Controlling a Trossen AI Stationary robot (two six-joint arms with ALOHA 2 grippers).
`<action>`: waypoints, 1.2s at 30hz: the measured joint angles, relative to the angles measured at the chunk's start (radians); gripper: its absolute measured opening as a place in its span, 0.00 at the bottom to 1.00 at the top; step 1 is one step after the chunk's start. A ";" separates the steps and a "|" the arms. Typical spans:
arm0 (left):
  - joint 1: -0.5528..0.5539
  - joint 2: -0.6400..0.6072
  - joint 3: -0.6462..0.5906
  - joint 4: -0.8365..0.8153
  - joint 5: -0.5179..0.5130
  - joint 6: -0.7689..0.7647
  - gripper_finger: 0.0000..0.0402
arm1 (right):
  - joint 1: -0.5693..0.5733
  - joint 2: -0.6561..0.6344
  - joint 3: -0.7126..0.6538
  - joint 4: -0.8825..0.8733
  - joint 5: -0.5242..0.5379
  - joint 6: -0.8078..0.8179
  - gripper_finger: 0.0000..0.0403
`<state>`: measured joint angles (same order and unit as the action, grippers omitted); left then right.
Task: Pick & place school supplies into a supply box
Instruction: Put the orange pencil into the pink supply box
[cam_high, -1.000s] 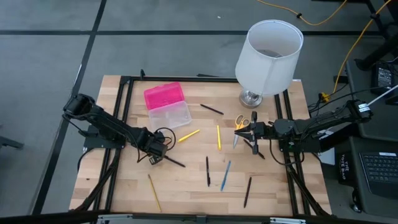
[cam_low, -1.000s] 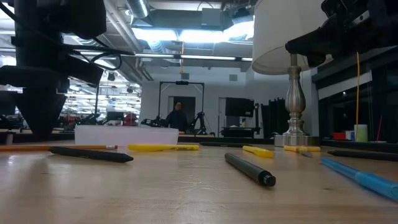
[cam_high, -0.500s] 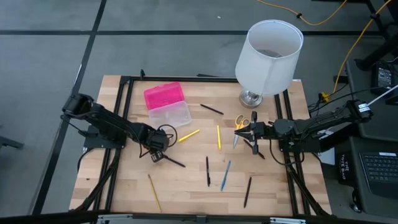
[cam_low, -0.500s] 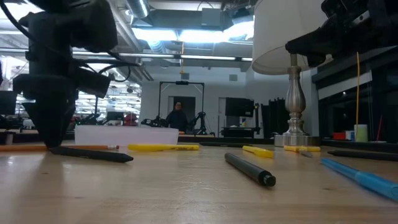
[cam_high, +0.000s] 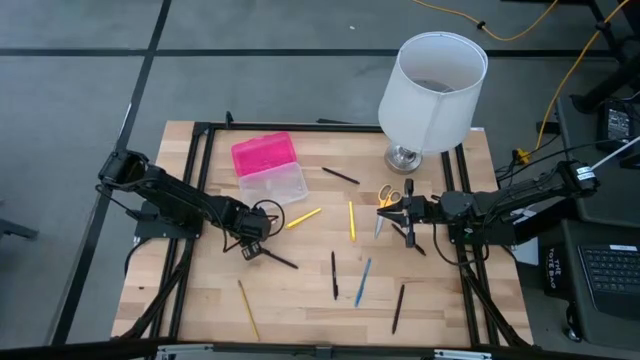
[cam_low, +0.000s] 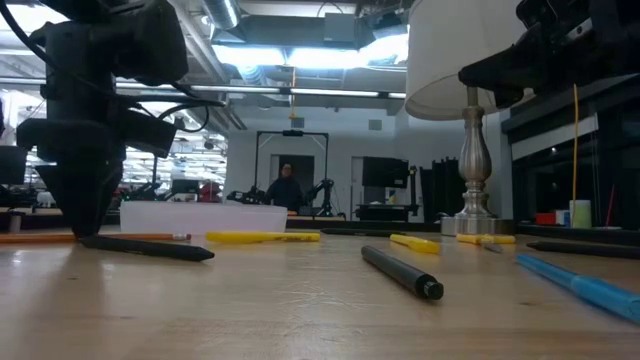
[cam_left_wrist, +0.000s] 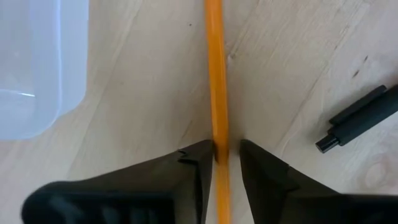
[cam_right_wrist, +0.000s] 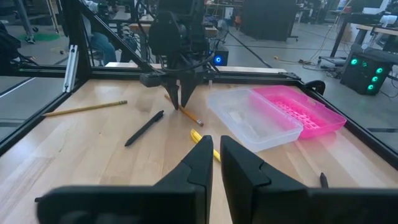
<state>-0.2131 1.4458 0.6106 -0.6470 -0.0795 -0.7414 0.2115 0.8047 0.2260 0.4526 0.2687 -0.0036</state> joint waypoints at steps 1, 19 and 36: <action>0.000 0.000 0.000 -0.001 -0.001 -0.004 0.17 | 0.000 0.000 0.000 0.000 0.000 0.000 0.09; -0.042 0.001 0.000 -0.006 -0.051 -0.033 0.04 | 0.000 0.000 0.000 -0.001 0.000 0.002 0.09; -0.094 -0.155 -0.015 -0.057 -0.122 -0.057 0.04 | 0.000 0.000 0.000 -0.001 0.000 0.003 0.09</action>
<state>-0.3073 1.2908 0.5953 -0.7043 -0.2019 -0.7982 0.2115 0.8050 0.2260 0.4515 0.2691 -0.0010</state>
